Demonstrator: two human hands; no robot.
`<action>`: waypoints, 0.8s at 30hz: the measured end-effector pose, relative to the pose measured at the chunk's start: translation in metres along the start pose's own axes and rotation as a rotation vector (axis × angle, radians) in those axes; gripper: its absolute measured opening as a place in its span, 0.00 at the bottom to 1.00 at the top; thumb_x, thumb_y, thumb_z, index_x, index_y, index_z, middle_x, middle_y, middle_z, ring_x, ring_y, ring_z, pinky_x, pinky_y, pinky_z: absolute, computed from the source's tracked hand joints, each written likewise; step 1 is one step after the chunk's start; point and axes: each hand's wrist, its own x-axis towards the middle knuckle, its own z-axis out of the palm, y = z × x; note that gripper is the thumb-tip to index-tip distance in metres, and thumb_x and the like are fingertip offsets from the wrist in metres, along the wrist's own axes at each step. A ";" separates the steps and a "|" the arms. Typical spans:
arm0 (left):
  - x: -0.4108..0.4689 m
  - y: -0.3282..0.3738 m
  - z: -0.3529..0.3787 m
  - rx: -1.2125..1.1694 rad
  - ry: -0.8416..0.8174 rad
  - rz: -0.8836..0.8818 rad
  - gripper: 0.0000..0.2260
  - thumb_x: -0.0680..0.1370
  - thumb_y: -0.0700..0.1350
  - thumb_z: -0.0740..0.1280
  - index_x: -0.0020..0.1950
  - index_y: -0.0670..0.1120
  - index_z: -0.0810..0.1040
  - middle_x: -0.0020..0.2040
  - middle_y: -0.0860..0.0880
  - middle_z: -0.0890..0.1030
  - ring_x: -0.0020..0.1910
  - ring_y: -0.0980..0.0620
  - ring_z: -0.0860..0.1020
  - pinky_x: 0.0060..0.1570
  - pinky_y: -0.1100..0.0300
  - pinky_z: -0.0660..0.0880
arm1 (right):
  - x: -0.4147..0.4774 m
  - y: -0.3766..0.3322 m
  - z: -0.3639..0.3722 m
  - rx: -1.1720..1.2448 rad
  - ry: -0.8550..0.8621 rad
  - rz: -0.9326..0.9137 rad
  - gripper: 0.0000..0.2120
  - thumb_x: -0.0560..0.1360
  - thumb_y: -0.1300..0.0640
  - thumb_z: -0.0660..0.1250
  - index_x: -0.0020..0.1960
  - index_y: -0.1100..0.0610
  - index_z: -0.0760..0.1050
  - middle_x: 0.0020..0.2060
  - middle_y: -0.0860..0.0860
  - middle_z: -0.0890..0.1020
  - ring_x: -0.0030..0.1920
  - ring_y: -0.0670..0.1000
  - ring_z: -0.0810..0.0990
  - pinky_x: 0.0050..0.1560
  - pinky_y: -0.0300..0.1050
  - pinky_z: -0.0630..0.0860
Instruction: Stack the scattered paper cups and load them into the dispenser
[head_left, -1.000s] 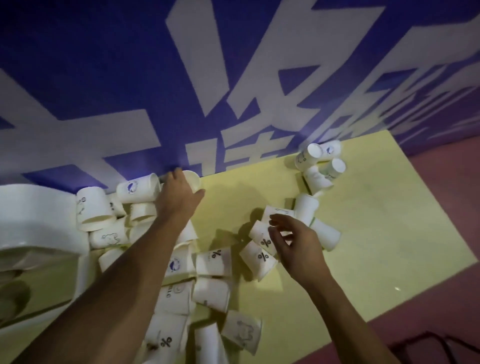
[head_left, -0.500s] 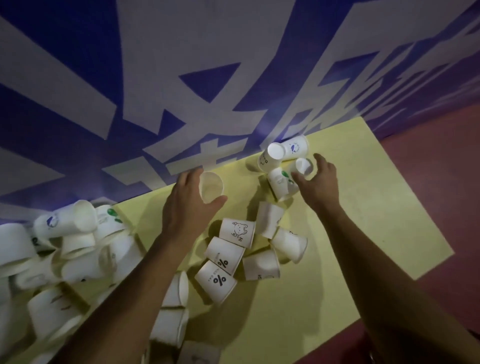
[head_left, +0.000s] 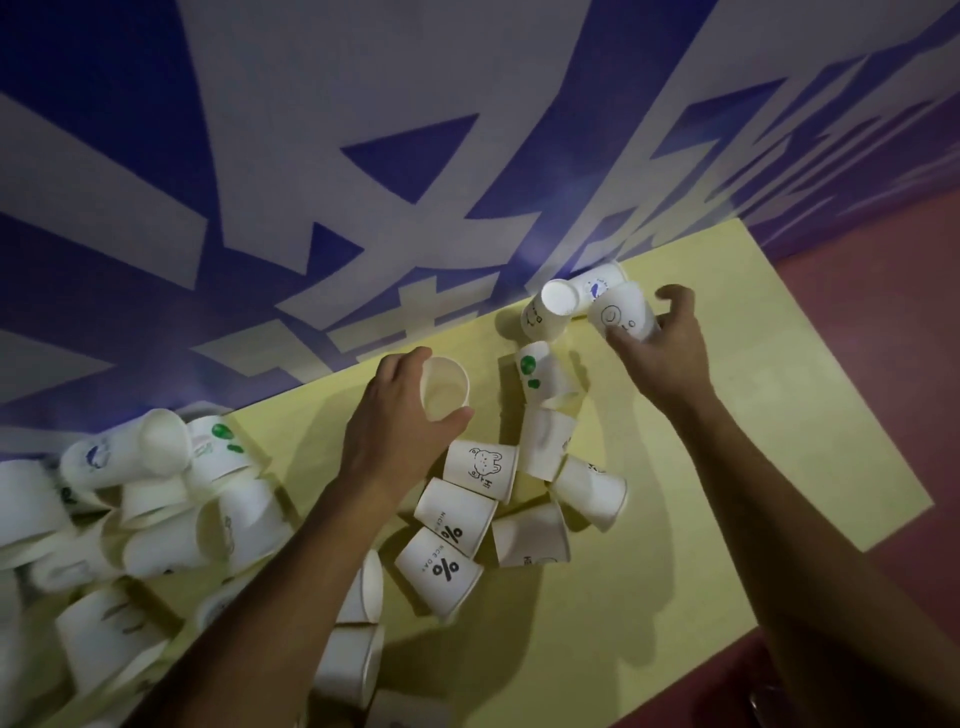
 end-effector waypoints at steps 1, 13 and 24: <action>-0.002 -0.001 -0.003 -0.013 0.005 0.007 0.36 0.74 0.61 0.74 0.77 0.51 0.65 0.73 0.50 0.71 0.68 0.48 0.73 0.55 0.55 0.75 | -0.013 -0.010 -0.004 0.151 -0.075 0.030 0.33 0.75 0.50 0.73 0.75 0.50 0.63 0.50 0.50 0.79 0.47 0.51 0.81 0.40 0.41 0.76; -0.070 -0.064 -0.085 -0.057 0.103 -0.033 0.35 0.74 0.64 0.71 0.77 0.55 0.64 0.74 0.55 0.68 0.71 0.50 0.71 0.61 0.55 0.74 | -0.183 -0.116 0.065 0.575 -0.629 -0.048 0.27 0.73 0.60 0.77 0.62 0.49 0.63 0.55 0.60 0.82 0.52 0.63 0.84 0.46 0.60 0.85; -0.209 -0.202 -0.187 -0.094 0.265 -0.146 0.37 0.70 0.66 0.74 0.76 0.58 0.67 0.74 0.57 0.69 0.67 0.51 0.73 0.60 0.54 0.76 | -0.329 -0.206 0.137 0.270 -0.631 -0.408 0.37 0.72 0.49 0.79 0.74 0.40 0.64 0.61 0.37 0.79 0.61 0.42 0.79 0.58 0.40 0.79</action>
